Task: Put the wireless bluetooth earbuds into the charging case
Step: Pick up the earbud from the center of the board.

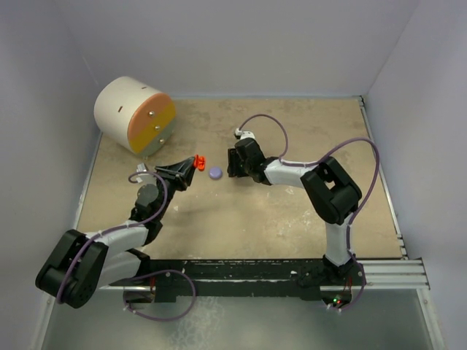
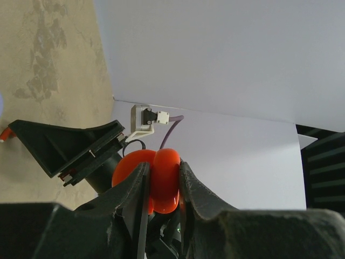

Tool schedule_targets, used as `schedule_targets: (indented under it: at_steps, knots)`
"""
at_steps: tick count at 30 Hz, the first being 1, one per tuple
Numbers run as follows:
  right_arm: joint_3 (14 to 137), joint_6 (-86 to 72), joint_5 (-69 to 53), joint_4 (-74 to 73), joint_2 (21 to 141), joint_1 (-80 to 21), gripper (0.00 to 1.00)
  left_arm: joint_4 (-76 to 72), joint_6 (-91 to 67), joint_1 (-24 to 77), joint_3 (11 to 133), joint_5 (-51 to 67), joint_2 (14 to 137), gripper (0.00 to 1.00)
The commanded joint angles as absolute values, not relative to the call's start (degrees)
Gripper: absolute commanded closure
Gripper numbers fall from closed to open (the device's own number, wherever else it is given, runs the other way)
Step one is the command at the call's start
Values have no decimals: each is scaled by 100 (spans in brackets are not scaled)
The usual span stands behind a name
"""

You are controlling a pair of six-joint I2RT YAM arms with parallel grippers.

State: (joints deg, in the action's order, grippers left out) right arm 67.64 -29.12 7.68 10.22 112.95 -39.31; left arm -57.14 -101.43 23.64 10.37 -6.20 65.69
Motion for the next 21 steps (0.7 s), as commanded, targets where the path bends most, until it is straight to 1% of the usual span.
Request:
schedule_targets:
  at_steps: [1,21]
  knots:
    - [6702,-3023,638,1107,11338,-3903,47,-6205,-10214,2348,967,-596,6582,100]
    - [6693,-2901,556,1263,11443,-3937,51,-6328,-10270,2304,863,-576,6600,100]
